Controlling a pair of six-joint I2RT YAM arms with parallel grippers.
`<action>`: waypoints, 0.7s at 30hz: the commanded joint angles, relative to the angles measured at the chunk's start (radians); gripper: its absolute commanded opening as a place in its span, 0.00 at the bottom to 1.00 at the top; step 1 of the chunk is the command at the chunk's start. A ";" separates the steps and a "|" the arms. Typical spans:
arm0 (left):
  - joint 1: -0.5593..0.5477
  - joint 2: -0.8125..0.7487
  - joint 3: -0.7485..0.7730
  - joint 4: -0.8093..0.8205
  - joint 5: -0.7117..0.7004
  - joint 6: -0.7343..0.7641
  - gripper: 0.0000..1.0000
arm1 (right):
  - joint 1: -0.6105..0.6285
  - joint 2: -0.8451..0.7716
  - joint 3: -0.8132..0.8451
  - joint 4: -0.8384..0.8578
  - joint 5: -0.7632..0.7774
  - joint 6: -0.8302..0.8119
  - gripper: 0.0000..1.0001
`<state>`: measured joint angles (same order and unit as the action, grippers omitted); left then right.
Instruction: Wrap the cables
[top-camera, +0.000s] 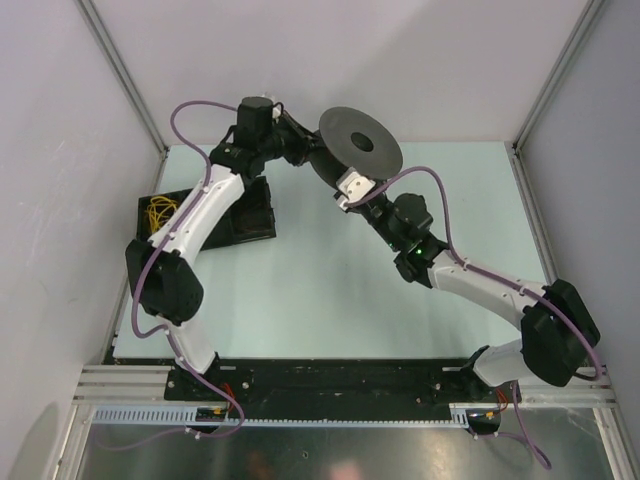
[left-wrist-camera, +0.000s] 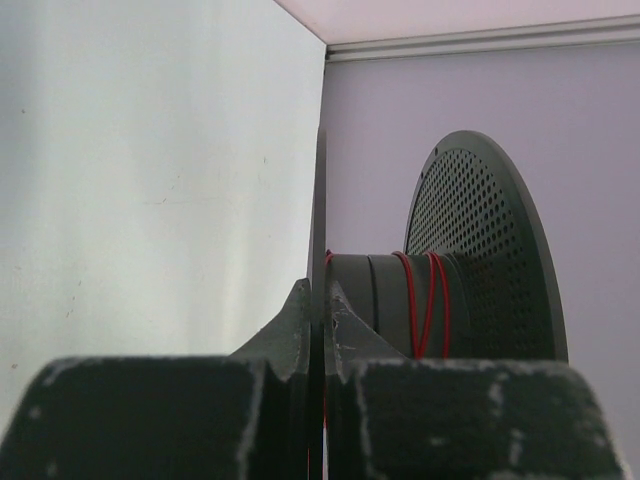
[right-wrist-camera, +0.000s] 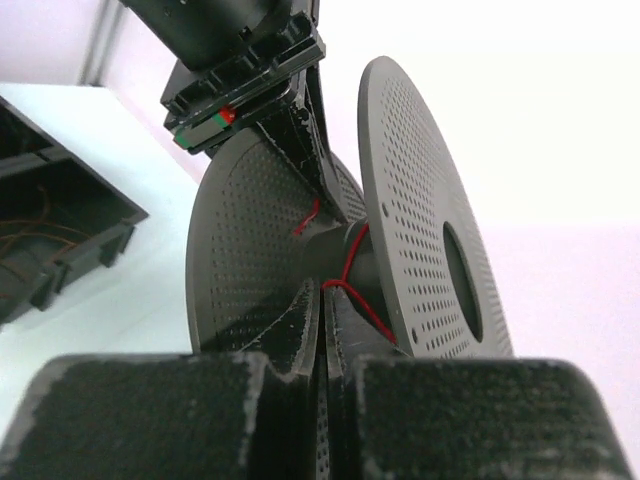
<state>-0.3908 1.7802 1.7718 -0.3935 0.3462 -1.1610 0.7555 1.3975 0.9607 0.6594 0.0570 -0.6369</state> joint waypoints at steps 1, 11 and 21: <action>-0.060 -0.036 -0.035 0.134 -0.050 -0.044 0.00 | 0.065 0.031 0.011 0.190 -0.065 -0.170 0.00; -0.068 -0.010 -0.250 0.509 0.077 -0.041 0.00 | -0.043 0.052 -0.082 0.228 -0.109 -0.277 0.00; -0.088 0.022 -0.381 0.745 0.166 -0.047 0.00 | -0.054 0.062 -0.175 0.247 -0.182 -0.376 0.00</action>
<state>-0.4206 1.8164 1.4197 0.1547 0.3962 -1.2064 0.6830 1.4540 0.7891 0.7918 -0.0227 -0.9596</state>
